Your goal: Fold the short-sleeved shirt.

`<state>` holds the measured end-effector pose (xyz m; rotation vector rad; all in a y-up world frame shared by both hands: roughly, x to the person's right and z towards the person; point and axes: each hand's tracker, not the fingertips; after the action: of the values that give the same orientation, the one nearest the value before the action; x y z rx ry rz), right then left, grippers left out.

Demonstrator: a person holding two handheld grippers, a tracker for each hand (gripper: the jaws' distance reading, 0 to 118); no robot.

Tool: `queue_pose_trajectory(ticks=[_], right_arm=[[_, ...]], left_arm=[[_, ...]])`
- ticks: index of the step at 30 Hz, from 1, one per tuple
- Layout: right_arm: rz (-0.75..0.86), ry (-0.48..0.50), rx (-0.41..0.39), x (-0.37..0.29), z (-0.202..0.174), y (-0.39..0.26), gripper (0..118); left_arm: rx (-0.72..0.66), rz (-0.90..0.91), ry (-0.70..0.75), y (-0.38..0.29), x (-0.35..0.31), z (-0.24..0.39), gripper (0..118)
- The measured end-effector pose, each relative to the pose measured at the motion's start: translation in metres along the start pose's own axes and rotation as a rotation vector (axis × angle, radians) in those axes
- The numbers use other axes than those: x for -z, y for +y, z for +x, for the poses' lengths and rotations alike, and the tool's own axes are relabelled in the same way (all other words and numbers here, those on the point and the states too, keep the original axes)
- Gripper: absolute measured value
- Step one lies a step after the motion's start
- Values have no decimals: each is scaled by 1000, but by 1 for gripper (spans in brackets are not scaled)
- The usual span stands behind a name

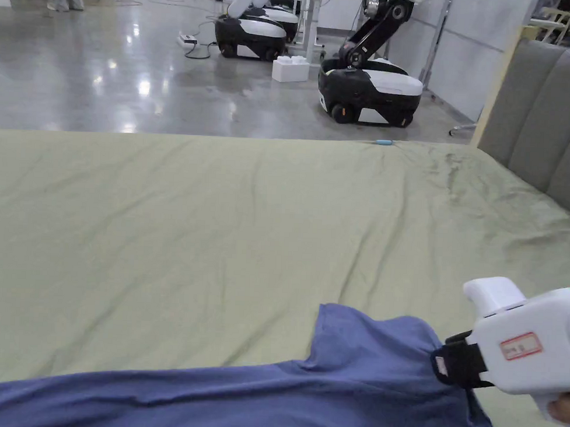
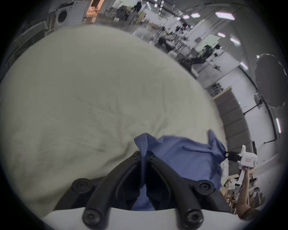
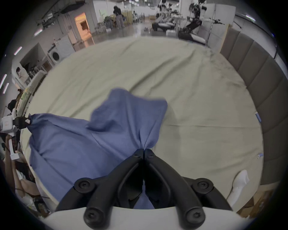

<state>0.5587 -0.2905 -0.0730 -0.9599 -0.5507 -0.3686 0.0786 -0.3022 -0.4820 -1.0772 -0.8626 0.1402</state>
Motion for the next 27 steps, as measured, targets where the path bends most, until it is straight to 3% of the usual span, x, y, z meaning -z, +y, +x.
queue_pose_trajectory(ticks=[4,9,16,22,25,26,27], right_arm=[[122,8,97,-78,10,-52,3],[154,44,181,-128,11,-131,3],[-27,-54,263,-71,-3,-214,3],[-37,-70,267,-39,-15,-223,4],[-35,-68,243,-56,-19,-215,18],[-17,-79,235,-74,-19,-213,31],[28,-104,223,-91,-23,-212,52]], left_arm=[[8,42,7,-20,-68,-9,5],[5,0,29,-77,-92,-33,5],[-58,-222,138,-151,-31,-69,5],[-143,-140,63,-161,-35,-73,5],[-182,-91,38,-159,-56,-62,12],[-216,-41,29,-158,-69,-59,22],[-226,30,10,-158,-86,-54,36]])
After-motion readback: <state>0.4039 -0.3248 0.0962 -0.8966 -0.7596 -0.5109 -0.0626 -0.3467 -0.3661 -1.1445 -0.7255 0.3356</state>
